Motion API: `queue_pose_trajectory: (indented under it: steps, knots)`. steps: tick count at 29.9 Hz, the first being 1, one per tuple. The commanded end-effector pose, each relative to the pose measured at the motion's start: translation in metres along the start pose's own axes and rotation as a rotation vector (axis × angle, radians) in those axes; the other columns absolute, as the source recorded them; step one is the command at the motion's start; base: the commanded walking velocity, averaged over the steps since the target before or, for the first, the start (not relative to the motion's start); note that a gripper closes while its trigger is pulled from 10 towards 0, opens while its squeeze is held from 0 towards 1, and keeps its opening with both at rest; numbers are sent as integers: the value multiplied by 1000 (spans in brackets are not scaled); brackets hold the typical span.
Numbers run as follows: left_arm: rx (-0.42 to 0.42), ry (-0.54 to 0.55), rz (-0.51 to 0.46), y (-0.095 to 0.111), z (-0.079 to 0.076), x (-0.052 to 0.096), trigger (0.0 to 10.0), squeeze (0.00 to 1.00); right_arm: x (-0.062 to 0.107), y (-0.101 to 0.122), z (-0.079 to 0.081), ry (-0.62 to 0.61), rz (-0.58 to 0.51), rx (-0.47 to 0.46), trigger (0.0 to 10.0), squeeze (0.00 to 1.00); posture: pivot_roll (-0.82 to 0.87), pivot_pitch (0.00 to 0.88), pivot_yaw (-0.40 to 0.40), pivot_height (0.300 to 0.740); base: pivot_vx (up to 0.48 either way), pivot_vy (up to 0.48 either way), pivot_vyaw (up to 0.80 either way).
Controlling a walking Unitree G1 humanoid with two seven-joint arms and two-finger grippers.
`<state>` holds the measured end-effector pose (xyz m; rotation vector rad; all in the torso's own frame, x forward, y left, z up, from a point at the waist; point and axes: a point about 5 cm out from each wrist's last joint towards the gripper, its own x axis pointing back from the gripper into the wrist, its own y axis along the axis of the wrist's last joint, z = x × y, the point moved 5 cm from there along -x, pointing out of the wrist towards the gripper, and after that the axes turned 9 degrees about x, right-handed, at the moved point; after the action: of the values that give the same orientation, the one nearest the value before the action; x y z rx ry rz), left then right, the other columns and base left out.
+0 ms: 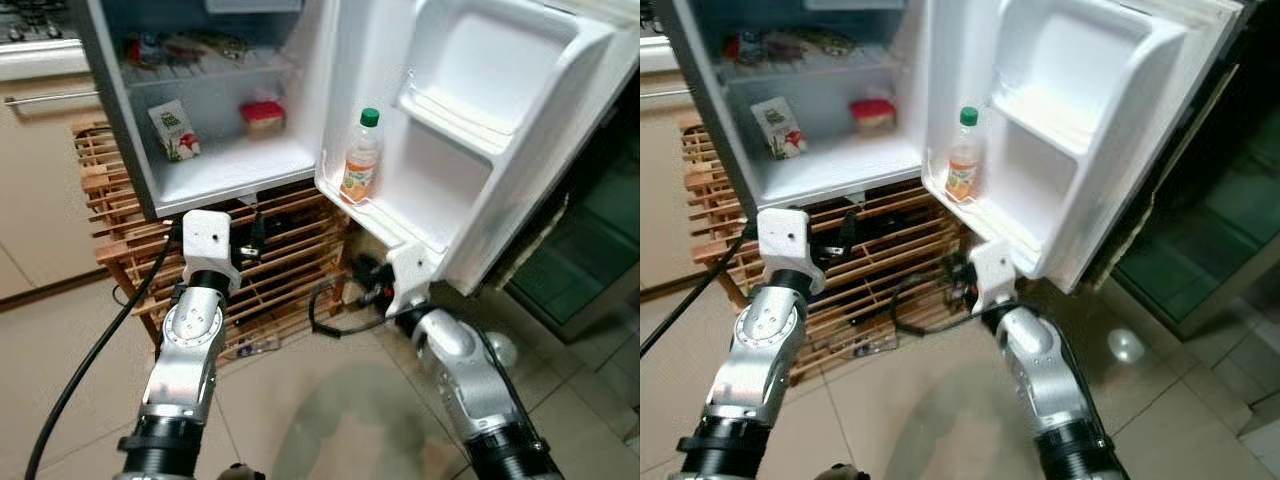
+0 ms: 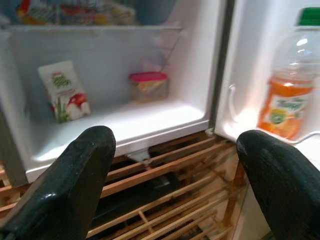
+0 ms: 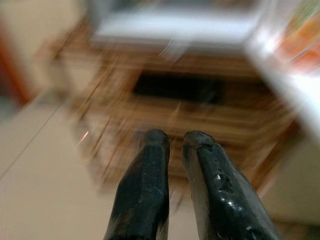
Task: Restocking fridge
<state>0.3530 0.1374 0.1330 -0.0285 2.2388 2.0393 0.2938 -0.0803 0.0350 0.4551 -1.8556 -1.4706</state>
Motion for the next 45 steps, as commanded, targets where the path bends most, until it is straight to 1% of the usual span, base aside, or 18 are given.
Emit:
queue_pose_trajectory:
  steps: [1,3,5,8,9,10,11,12,13,14,15,17,20,24,32,38,43,45]
  knots:
    - [-10,4,22,-7,-1,2,10000,0,19,-42,2,49,167,-23,10000,0,-36,0,-40,714,0,0,0]
    - [-13,44,101,-24,10,1,10000,0,46,-86,-5,34,343,-19,10000,0,-60,0,-22,714,0,0,0]
    - [-30,109,291,-59,26,2,10000,0,81,-133,-31,-162,537,-113,10000,0,-83,0,1,714,0,0,0]
    - [-42,149,463,-90,39,9,10000,0,114,-165,-62,-468,699,-182,10000,0,-103,0,23,714,0,0,0]
    - [-59,130,492,-95,38,10,10000,0,133,-163,-90,-667,707,-169,10000,0,-119,0,43,714,0,0,0]
    - [-72,116,510,-99,37,10,10000,0,147,-160,-109,-805,709,-162,10000,0,-119,0,43,714,0,0,0]
    - [-103,84,554,-107,34,13,10000,0,159,-143,-136,-963,653,-119,10000,0,-128,0,56,714,0,0,0]
    - [-131,53,605,-117,31,18,10000,0,164,-120,-158,-1075,572,-76,10000,0,-135,0,66,714,0,0,0]
    - [-148,36,638,-123,30,21,10000,0,164,-105,-170,-1121,516,-47,10000,0,-136,0,68,714,0,0,0]
    - [-173,-12,720,-138,26,31,10000,0,147,-67,-183,-1120,370,35,10000,0,-139,0,71,714,0,0,0]
    - [-173,-12,720,-138,26,31,10000,0,147,-67,-183,-1120,370,35,10000,0,-139,0,71,714,0,0,0]
    - [-179,-46,852,-162,26,51,10000,0,110,-3,-189,-1045,151,168,10000,0,-142,0,71,714,0,0,0]
    - [-161,-8,925,-176,34,62,10000,0,67,46,-188,-980,19,235,10000,0,-122,0,47,714,0,0,0]
    - [-156,3,919,-175,35,59,10000,0,51,51,-190,-976,17,211,10000,0,-113,0,43,714,0,0,0]
    - [-185,-16,913,-178,36,59,10000,0,15,88,-196,-944,3,143,10000,0,-86,0,36,714,0,0,0]
    - [-190,-19,894,-177,34,57,10000,0,5,102,-196,-927,-9,104,10000,0,-67,0,24,714,0,0,0]
    - [-158,-10,849,-172,34,52,10000,0,-6,123,-194,-888,-29,136,10000,0,-44,0,9,714,0,0,0]
    - [-161,-25,853,-174,32,56,10000,0,-9,123,-194,-871,-37,28,10000,0,-25,0,-2,714,0,0,0]
